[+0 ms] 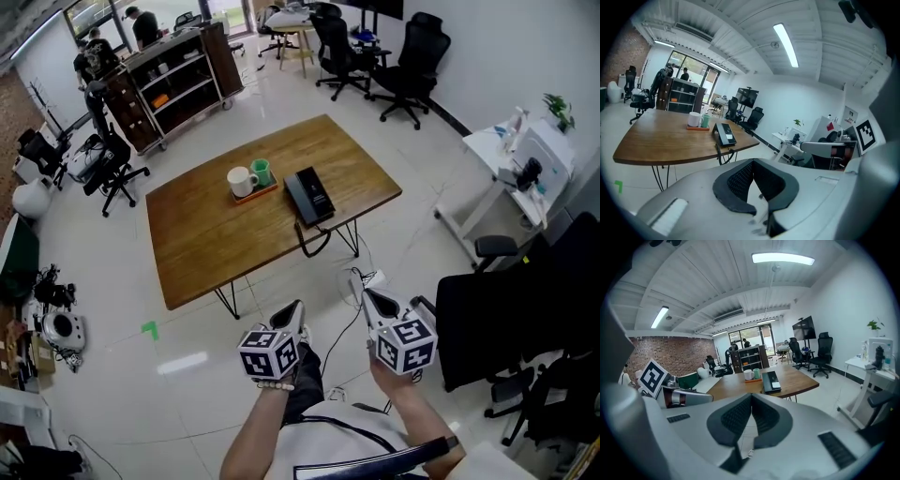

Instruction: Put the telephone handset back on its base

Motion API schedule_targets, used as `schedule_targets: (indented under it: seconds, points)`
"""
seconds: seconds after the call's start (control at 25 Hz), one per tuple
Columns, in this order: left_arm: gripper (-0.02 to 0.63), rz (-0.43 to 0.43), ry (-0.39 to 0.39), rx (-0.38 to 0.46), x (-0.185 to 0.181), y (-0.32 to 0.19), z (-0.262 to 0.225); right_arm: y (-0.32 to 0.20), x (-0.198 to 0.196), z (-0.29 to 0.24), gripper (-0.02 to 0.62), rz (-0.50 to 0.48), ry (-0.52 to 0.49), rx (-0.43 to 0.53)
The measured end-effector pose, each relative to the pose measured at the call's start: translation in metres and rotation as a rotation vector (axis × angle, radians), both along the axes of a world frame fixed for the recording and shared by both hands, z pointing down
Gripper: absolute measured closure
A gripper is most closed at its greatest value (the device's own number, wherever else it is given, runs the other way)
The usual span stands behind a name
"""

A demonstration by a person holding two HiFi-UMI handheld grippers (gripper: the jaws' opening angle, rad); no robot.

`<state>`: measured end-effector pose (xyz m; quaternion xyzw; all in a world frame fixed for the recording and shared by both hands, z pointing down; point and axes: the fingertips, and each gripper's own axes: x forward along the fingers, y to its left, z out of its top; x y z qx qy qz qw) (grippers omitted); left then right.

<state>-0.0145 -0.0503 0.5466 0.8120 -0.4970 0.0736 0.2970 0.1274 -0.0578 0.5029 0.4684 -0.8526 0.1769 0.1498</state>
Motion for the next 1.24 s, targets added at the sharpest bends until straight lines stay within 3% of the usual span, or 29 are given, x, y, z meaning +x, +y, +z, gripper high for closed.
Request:
schedule_targets:
  seconds: [0.6,1.24]
  points:
    - [0.606,-0.028,-0.009,0.042,-0.01,0.057,-0.018,0.07,-0.01,-0.007,0.589,0.019,-0.001,0.038]
    - [0.606,-0.042,-0.005,0.06,-0.019,0.065,-0.023,0.076,-0.016,-0.009,0.589,0.012,-0.001,0.045]
